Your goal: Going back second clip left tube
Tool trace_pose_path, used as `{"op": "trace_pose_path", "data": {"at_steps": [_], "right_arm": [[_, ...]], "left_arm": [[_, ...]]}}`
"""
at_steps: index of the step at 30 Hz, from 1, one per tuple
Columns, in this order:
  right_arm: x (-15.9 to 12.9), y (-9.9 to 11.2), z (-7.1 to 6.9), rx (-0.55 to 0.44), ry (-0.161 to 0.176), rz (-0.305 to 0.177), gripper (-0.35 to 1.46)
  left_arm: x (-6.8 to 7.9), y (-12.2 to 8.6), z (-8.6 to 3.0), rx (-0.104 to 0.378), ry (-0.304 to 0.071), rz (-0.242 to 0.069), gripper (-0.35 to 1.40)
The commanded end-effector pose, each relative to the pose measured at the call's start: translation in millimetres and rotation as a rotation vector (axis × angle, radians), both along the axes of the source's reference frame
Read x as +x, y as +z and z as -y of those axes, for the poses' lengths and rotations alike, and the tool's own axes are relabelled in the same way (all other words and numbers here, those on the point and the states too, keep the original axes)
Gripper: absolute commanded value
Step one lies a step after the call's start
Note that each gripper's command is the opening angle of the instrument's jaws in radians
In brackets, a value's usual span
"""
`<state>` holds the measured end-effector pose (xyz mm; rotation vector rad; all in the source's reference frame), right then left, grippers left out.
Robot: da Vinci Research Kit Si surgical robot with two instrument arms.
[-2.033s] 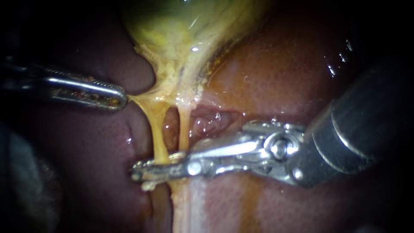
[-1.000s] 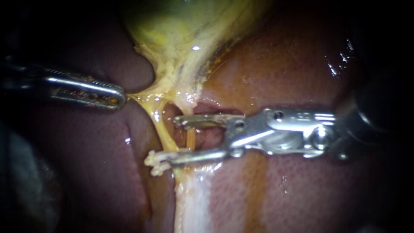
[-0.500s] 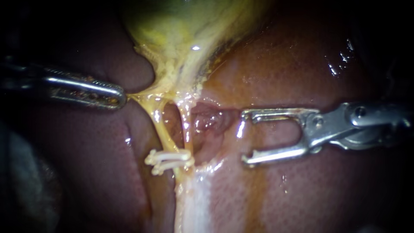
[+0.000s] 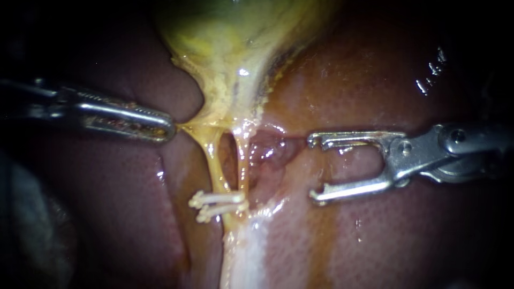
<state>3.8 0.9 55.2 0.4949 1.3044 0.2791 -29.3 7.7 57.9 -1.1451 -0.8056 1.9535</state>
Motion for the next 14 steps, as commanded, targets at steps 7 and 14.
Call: {"op": "trace_pose_path", "data": {"at_steps": [7, 14], "right_arm": [[-0.1, -0.1, 0.0, -0.005, -0.002, -0.002, 0.50], [-0.1, -0.3, -0.1, -0.004, -0.001, -0.002, 0.50]], "left_arm": [[-0.8, 0.7, 0.4, 0.000, 0.009, 0.005, -0.35], [-0.8, 0.7, 0.4, 0.000, 0.010, 0.005, -0.35]]}}
